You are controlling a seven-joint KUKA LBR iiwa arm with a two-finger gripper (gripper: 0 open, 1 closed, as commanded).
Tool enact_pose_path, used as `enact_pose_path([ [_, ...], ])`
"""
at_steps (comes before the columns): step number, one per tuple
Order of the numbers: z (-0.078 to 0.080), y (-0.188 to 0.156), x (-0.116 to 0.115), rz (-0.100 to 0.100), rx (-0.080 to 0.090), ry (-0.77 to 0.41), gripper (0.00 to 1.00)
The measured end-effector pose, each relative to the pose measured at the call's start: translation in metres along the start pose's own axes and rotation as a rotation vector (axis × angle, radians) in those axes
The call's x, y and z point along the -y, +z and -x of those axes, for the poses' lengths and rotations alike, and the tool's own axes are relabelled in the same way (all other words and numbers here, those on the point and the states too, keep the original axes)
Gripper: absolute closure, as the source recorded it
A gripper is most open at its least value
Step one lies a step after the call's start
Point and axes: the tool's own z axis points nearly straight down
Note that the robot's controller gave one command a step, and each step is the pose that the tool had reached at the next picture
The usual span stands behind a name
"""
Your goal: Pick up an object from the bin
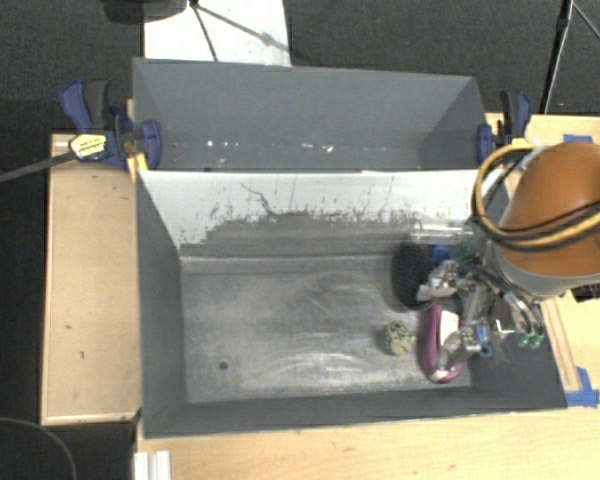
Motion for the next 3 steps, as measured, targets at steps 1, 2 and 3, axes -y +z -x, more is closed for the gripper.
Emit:
enact_pose_path([
  [1, 0.035, 0.127, -0.015, -0.001, 0.012, -0.094, 0.0],
  [2, 0.051, 0.098, -0.01, -0.001, 0.012, -0.085, 0.0],
  [3, 0.05, 0.1, -0.011, -0.001, 0.008, -0.082, 1.0],
])
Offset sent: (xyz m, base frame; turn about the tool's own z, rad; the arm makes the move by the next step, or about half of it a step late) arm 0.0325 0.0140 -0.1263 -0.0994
